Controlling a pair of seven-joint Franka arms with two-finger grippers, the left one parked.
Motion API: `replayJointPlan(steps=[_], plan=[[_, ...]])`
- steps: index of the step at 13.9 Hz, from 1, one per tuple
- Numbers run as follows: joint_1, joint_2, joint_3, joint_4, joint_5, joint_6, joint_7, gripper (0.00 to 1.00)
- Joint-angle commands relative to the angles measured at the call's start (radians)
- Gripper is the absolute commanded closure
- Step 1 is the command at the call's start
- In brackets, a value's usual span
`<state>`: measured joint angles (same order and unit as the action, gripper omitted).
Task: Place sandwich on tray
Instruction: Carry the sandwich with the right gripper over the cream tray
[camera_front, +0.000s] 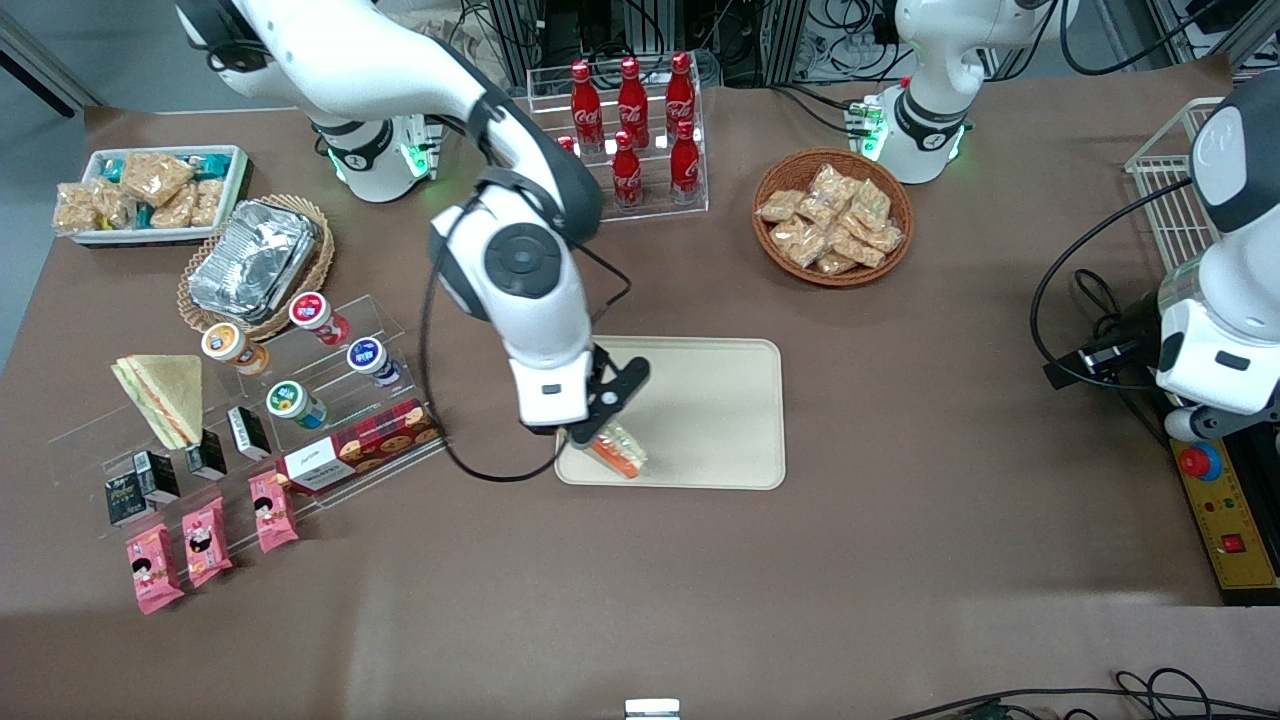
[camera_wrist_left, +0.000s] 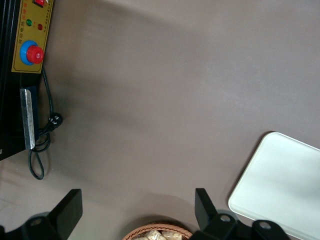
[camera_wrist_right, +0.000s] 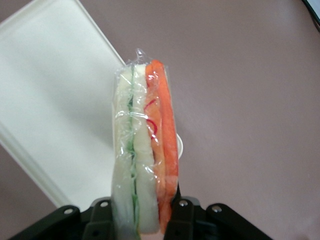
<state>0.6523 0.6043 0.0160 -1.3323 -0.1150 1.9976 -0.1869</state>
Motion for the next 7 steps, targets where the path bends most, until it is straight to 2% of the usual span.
replayJointPlan(steps=[1,3,7], plan=[[0.039,0.072,-0.007,0.019,-0.045,0.052,-0.055,0.63],[0.082,0.106,-0.008,0.018,-0.054,0.085,-0.097,0.63],[0.090,0.158,-0.008,0.012,-0.060,0.136,-0.158,0.62]])
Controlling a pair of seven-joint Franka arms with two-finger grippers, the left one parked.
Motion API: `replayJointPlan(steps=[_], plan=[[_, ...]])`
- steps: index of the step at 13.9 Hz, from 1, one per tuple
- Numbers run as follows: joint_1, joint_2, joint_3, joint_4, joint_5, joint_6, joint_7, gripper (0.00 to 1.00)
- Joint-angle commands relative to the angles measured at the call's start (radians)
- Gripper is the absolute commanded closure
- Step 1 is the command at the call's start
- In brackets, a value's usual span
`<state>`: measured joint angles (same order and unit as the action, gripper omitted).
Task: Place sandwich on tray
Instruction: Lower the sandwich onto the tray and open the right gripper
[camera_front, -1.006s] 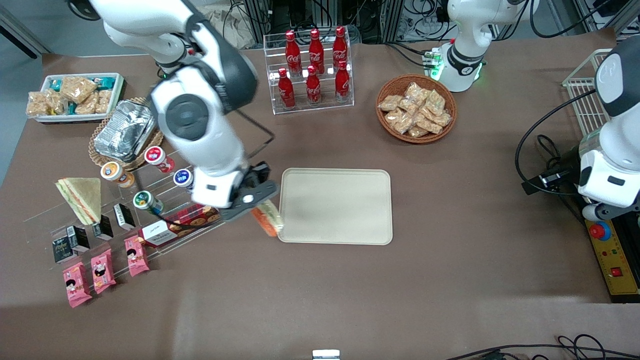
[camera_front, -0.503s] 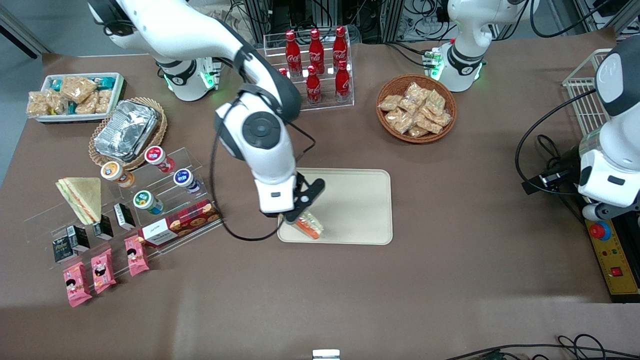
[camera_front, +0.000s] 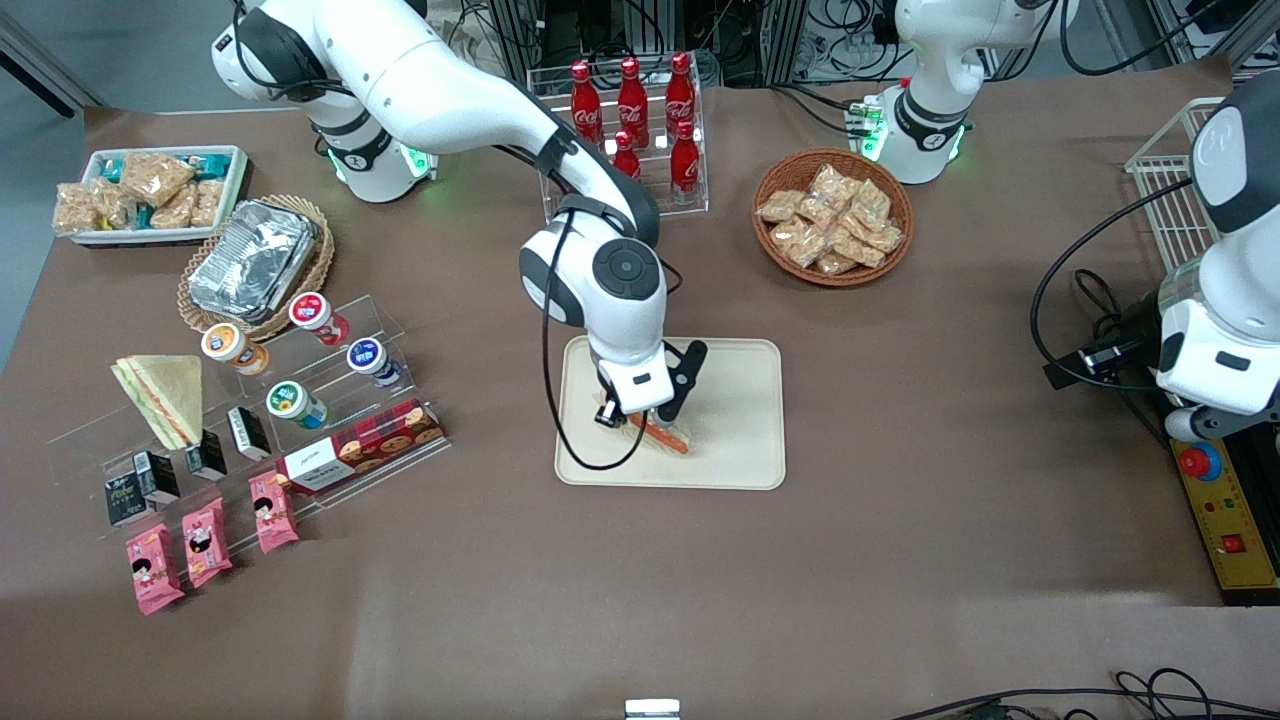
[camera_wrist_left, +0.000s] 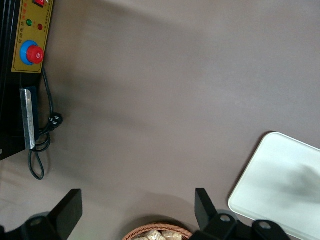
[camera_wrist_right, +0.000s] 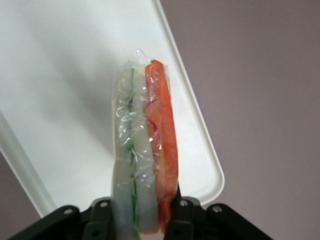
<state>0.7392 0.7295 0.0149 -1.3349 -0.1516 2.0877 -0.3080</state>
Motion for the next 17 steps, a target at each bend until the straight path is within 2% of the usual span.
replayJointPlan(steps=[1,3,9,11,12,13,15,17], plan=[[0.011,0.045,-0.007,0.014,-0.035,0.066,-0.037,0.62],[0.012,0.060,-0.007,0.014,-0.078,0.077,-0.037,0.62],[-0.004,0.100,-0.013,0.014,-0.083,0.127,-0.040,0.60],[-0.006,0.105,-0.013,0.014,-0.079,0.134,-0.039,0.50],[-0.020,0.105,-0.012,0.014,-0.068,0.135,-0.026,0.08],[-0.026,0.097,-0.010,0.013,-0.063,0.134,-0.025,0.01],[-0.027,0.077,-0.010,0.014,-0.039,0.123,-0.023,0.01],[-0.056,0.061,-0.010,0.014,0.030,0.118,-0.022,0.01]])
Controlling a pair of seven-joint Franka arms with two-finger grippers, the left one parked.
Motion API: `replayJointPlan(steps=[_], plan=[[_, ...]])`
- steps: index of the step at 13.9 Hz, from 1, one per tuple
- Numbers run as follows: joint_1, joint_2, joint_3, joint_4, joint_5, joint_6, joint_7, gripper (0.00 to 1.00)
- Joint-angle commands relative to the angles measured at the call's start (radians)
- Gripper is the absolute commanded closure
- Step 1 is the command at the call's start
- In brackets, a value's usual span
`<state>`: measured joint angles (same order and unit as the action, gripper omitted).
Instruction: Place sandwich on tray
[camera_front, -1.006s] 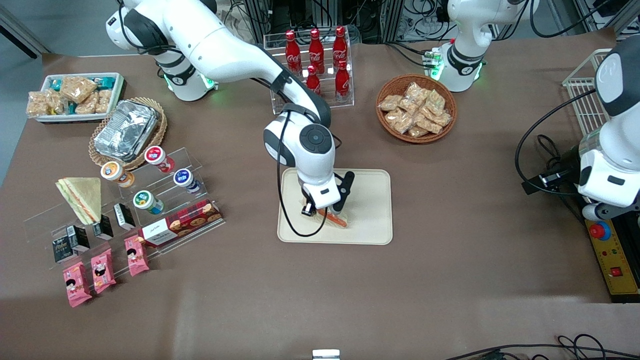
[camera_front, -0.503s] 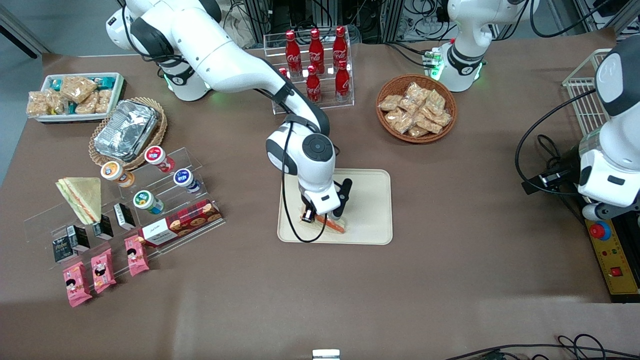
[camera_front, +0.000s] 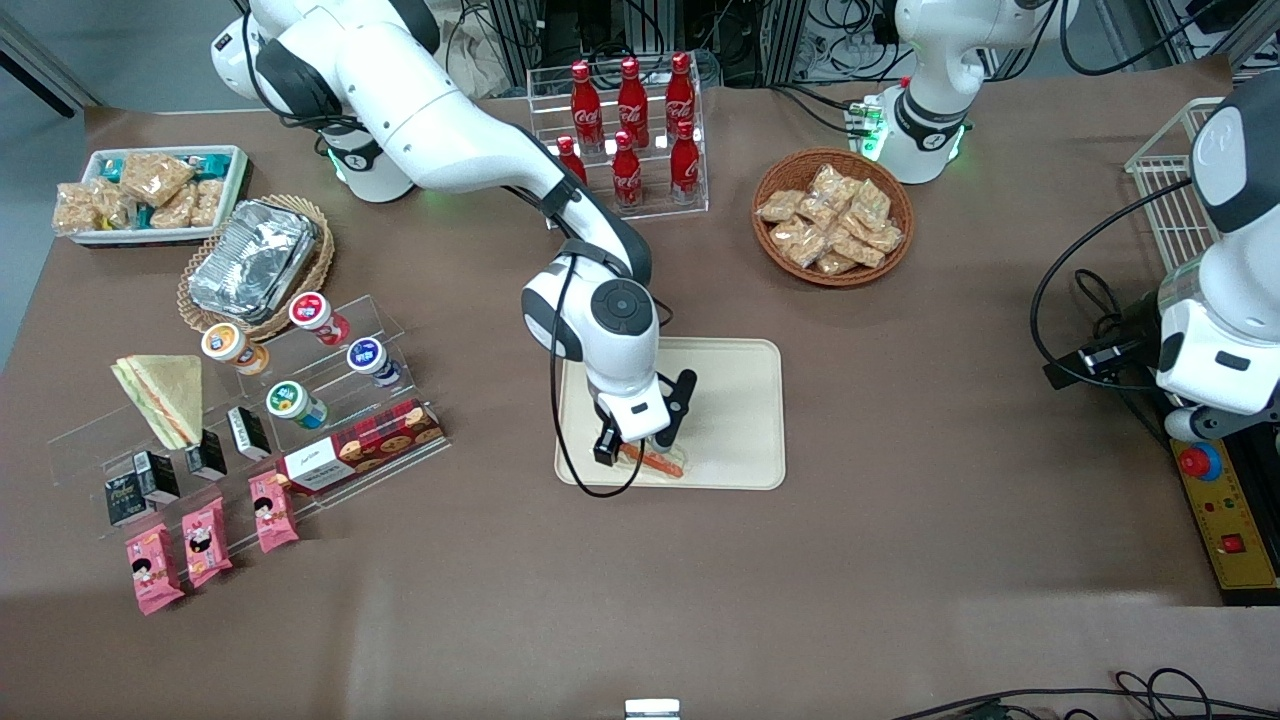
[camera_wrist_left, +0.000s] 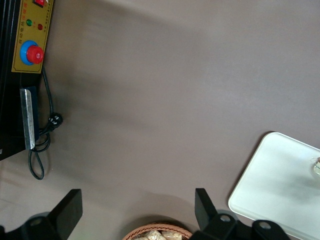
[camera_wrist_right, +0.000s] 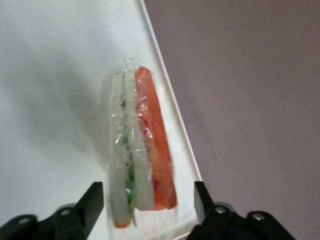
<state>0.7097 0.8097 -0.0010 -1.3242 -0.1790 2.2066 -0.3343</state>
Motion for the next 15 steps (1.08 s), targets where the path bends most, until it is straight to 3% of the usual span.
replayJointPlan(steps=[1,3,6,9,10,11,13,15], plan=[[-0.042,-0.050,0.006,-0.001,0.091,-0.030,0.003,0.01],[-0.084,-0.116,0.004,-0.010,0.140,-0.129,0.006,0.01],[-0.165,-0.211,0.010,-0.058,0.150,-0.218,0.142,0.01],[-0.191,-0.280,0.000,-0.059,0.147,-0.268,0.126,0.01],[-0.238,-0.302,-0.002,-0.059,0.153,-0.287,0.126,0.01],[-0.277,-0.326,0.000,-0.059,0.174,-0.327,0.133,0.01],[-0.327,-0.374,-0.013,-0.059,0.281,-0.422,0.142,0.01],[-0.428,-0.400,-0.014,-0.056,0.320,-0.468,0.130,0.01]])
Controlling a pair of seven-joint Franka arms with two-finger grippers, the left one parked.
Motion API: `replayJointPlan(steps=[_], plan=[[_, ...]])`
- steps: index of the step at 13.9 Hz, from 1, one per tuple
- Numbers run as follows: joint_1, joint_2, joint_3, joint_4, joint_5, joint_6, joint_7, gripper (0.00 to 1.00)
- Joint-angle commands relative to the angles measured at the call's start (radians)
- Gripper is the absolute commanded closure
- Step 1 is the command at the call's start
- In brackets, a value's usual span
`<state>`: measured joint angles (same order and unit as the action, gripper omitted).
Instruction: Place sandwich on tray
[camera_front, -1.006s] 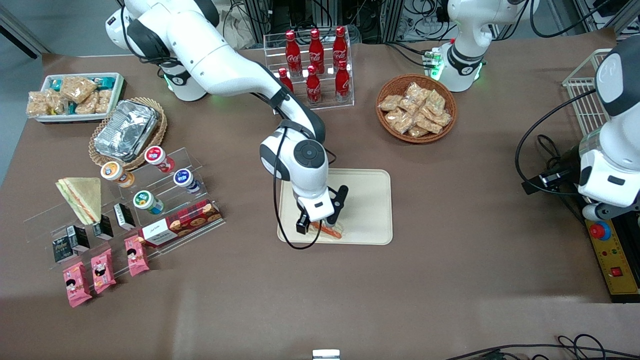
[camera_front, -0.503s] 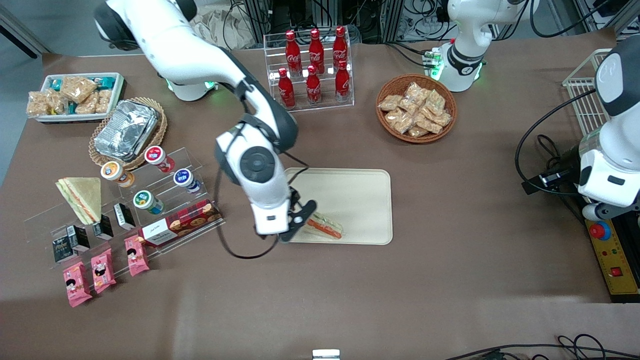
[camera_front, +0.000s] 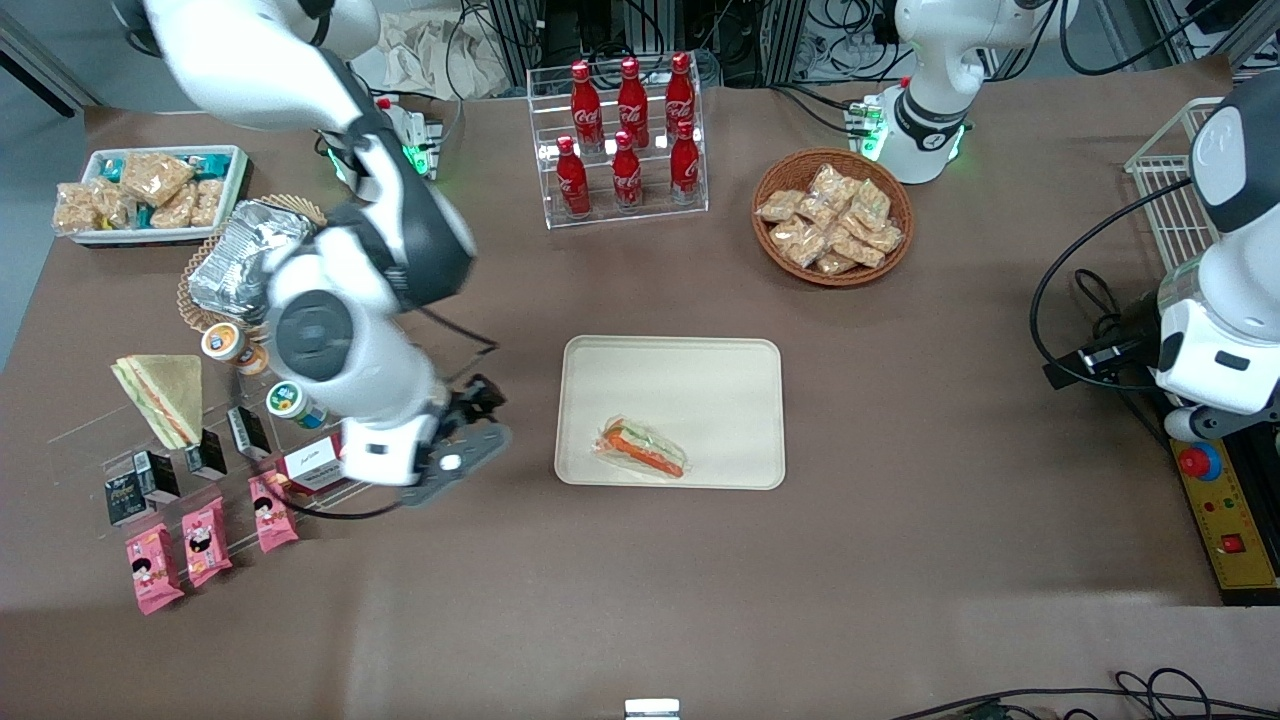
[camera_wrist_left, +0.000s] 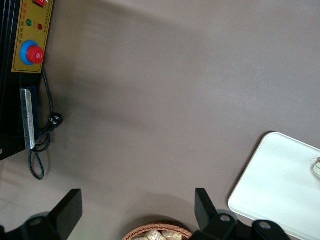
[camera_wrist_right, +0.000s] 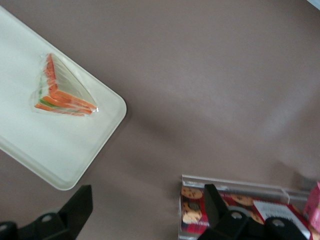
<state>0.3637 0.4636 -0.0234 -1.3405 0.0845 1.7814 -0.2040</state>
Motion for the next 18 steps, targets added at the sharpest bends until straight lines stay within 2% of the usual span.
replayJointPlan(steps=[1,8,14,18], plan=[[-0.129,-0.059,0.010,-0.037,0.060,-0.080,-0.005,0.01],[-0.344,-0.198,0.005,-0.034,0.048,-0.263,-0.023,0.01],[-0.370,-0.339,-0.035,-0.031,-0.006,-0.418,0.000,0.01],[-0.371,-0.349,-0.066,-0.040,-0.031,-0.428,0.063,0.01]])
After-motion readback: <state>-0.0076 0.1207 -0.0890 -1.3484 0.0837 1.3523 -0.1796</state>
